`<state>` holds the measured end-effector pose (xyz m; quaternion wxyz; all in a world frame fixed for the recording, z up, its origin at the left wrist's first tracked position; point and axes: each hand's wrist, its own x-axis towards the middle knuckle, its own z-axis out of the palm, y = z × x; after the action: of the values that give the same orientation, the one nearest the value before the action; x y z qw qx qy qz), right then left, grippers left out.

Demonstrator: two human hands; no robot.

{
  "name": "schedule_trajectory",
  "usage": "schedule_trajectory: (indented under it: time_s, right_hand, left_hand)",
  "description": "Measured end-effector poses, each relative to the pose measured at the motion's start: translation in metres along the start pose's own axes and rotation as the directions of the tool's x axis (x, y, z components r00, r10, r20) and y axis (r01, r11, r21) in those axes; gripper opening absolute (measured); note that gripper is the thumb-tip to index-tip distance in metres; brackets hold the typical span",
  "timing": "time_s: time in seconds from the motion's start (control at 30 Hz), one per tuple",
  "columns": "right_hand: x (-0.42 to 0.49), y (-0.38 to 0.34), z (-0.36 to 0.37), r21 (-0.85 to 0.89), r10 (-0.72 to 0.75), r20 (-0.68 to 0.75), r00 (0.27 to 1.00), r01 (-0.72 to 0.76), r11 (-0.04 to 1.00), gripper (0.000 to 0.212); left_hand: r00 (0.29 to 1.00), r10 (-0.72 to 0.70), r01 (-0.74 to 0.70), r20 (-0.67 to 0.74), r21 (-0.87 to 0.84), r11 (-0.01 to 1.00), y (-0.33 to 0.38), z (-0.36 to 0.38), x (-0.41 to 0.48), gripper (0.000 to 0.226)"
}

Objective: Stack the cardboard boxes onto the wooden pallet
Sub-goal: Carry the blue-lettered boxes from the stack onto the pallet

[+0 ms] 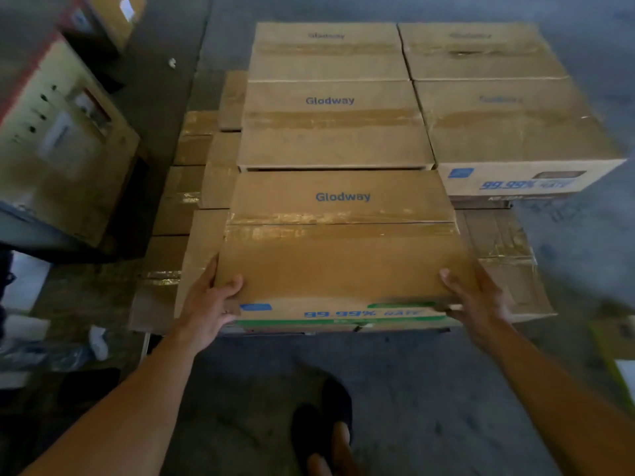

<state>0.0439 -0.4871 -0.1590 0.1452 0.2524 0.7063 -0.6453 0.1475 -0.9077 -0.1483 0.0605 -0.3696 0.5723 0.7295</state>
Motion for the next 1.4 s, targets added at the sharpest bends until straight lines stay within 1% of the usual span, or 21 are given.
schedule_trajectory:
  time_s: [0.13, 0.27, 0.33, 0.4, 0.47, 0.53, 0.57, 0.63, 0.7, 0.77, 0.8, 0.9, 1.0, 1.07, 1.1, 1.2, 1.3, 1.37, 1.4]
  right_hand:
    - [0.022, 0.009, 0.006, -0.012, 0.008, -0.037, 0.999, -0.009, 1.0, 0.087]
    - [0.031, 0.016, 0.008, -0.077, 0.003, -0.078, 0.997, -0.009, 0.997, 0.083]
    - [0.03, 0.017, 0.007, -0.117, -0.019, -0.073, 0.997, 0.011, 0.993, 0.084]
    - [0.03, 0.017, 0.006, -0.147, -0.029, -0.063, 0.998, 0.02, 0.989, 0.084]
    - [0.029, 0.016, 0.006, -0.205, -0.047, -0.066, 0.997, 0.032, 0.978, 0.083]
    - [0.028, 0.012, 0.007, -0.303, -0.082, -0.074, 0.994, 0.056, 0.951, 0.083]
    - [0.027, 0.009, 0.007, -0.351, -0.098, -0.077, 0.992, 0.065, 0.934, 0.083]
    - [0.023, 0.003, 0.007, -0.434, -0.125, -0.071, 0.99, 0.082, 0.897, 0.082]
    - [0.018, -0.001, 0.003, -0.507, -0.155, -0.048, 0.987, 0.109, 0.855, 0.082]
    - [0.011, -0.003, -0.004, -0.538, -0.174, -0.052, 0.983, 0.119, 0.835, 0.082]
    - [0.005, -0.004, -0.009, -0.542, -0.18, -0.057, 0.982, 0.121, 0.831, 0.082]
    - [-0.023, -0.002, -0.029, -0.56, -0.23, -0.047, 0.972, 0.165, 0.812, 0.082]
    - [-0.062, 0.0, -0.053, -0.595, -0.292, -0.054, 0.955, 0.204, 0.777, 0.077]
    - [-0.091, -0.002, -0.07, -0.578, -0.319, -0.064, 0.945, 0.226, 0.785, 0.075]
    - [-0.106, -0.006, -0.079, -0.568, -0.336, -0.073, 0.939, 0.238, 0.788, 0.074]
    - [-0.145, -0.027, -0.111, -0.602, -0.398, -0.107, 0.911, 0.26, 0.755, 0.065]
    - [-0.173, -0.062, -0.156, -0.614, -0.458, -0.164, 0.874, 0.273, 0.741, 0.062]
    - [-0.189, -0.085, -0.197, -0.594, -0.497, -0.252, 0.83, 0.273, 0.757, 0.062]
    - [-0.193, -0.094, -0.212, -0.591, -0.516, -0.278, 0.81, 0.279, 0.757, 0.062]
  left_hand:
    - [1.0, 0.004, -0.003, -0.013, 0.023, 1.0, -0.009, 0.006, 0.02, 0.074]
    - [0.999, 0.001, 0.001, -0.042, 0.03, 1.0, -0.014, 0.008, 0.027, 0.075]
    - [0.997, 0.006, -0.004, -0.071, 0.036, 0.999, -0.015, 0.01, 0.026, 0.076]
    - [0.993, 0.012, -0.003, -0.114, 0.077, 0.997, -0.014, 0.013, 0.025, 0.075]
    - [0.988, 0.053, -0.025, -0.142, 0.191, 0.981, -0.014, 0.016, 0.024, 0.071]
    - [0.979, 0.122, -0.055, -0.162, 0.365, 0.929, -0.012, 0.02, 0.021, 0.067]
    - [0.969, 0.165, -0.063, -0.182, 0.465, 0.883, -0.011, 0.023, 0.02, 0.067]
    - [0.934, 0.248, -0.024, -0.257, 0.647, 0.762, -0.007, 0.031, 0.017, 0.072]
    - [0.899, 0.314, 0.004, -0.304, 0.725, 0.689, -0.003, 0.04, 0.01, 0.08]
    - [0.89, 0.376, -0.055, -0.256, 0.759, 0.648, -0.003, 0.046, -0.006, 0.083]
    - [0.884, 0.416, -0.102, -0.214, 0.779, 0.618, -0.006, 0.047, -0.016, 0.079]
    - [0.838, 0.528, -0.189, -0.142, 0.831, 0.524, -0.018, 0.047, -0.05, 0.061]
    - [0.801, 0.593, -0.265, -0.083, 0.839, 0.475, -0.026, 0.048, -0.097, 0.038]
    - [0.77, 0.637, -0.32, -0.032, 0.844, 0.43, -0.026, 0.049, -0.134, 0.028]
    - [0.762, 0.647, -0.331, -0.013, 0.851, 0.407, -0.021, 0.052, -0.151, 0.029]
    - [0.756, 0.654, -0.338, 0.039, 0.878, 0.339, 0.01, 0.077, -0.19, 0.048]
    - [0.696, 0.703, -0.433, 0.144, 0.866, 0.251, 0.053, 0.13, -0.222, 0.054]
    - [0.656, 0.724, -0.513, 0.213, 0.83, 0.221, 0.078, 0.181, -0.246, 0.057]
    - [0.652, 0.72, -0.537, 0.238, 0.815, 0.217, 0.086, 0.2, -0.252, 0.058]
